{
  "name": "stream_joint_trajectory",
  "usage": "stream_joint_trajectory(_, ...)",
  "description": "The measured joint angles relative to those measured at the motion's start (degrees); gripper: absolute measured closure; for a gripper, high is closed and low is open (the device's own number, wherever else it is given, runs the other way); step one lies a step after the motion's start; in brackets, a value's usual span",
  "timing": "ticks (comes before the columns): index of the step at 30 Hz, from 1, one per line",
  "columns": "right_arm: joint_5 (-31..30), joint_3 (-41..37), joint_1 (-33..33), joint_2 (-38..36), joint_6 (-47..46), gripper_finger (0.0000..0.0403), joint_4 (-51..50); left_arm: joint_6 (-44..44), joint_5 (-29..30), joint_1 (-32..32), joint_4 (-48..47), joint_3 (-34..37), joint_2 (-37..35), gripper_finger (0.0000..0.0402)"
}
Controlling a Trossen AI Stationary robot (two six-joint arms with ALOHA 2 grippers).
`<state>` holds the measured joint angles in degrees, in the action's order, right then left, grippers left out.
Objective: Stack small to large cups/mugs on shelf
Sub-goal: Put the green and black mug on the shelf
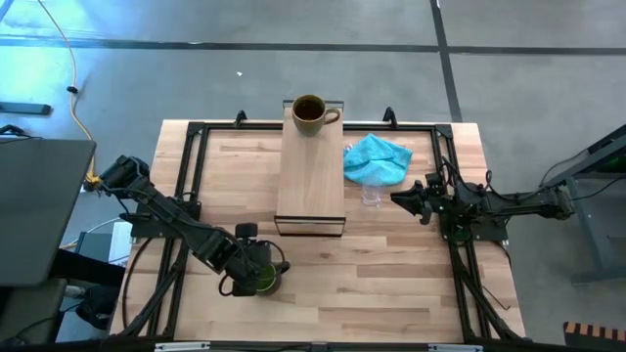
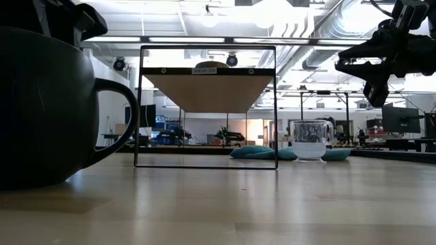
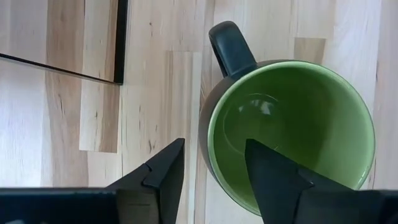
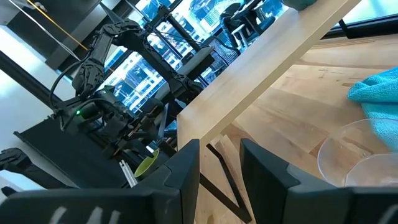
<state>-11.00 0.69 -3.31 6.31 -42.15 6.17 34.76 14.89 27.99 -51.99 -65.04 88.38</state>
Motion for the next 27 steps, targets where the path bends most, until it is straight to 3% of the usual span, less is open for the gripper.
stream_joint_trajectory(9,0.02,0.00,0.00,0.00,0.00,0.0297,0.00,-0.57,-0.42,-1.84,1.58,0.00,0.00,0.0238)
stream_joint_trajectory(15,0.02,0.00,-0.02,0.01,-0.07,0.0297,-0.03,-0.22,-5.30,-2.51,4.04,2.83,0.04,0.0238)
stream_joint_trajectory(27,0.04,0.00,-0.02,0.00,-0.90,0.0297,-0.83,-0.02,-3.74,-2.54,4.13,2.86,-0.04,0.0238)
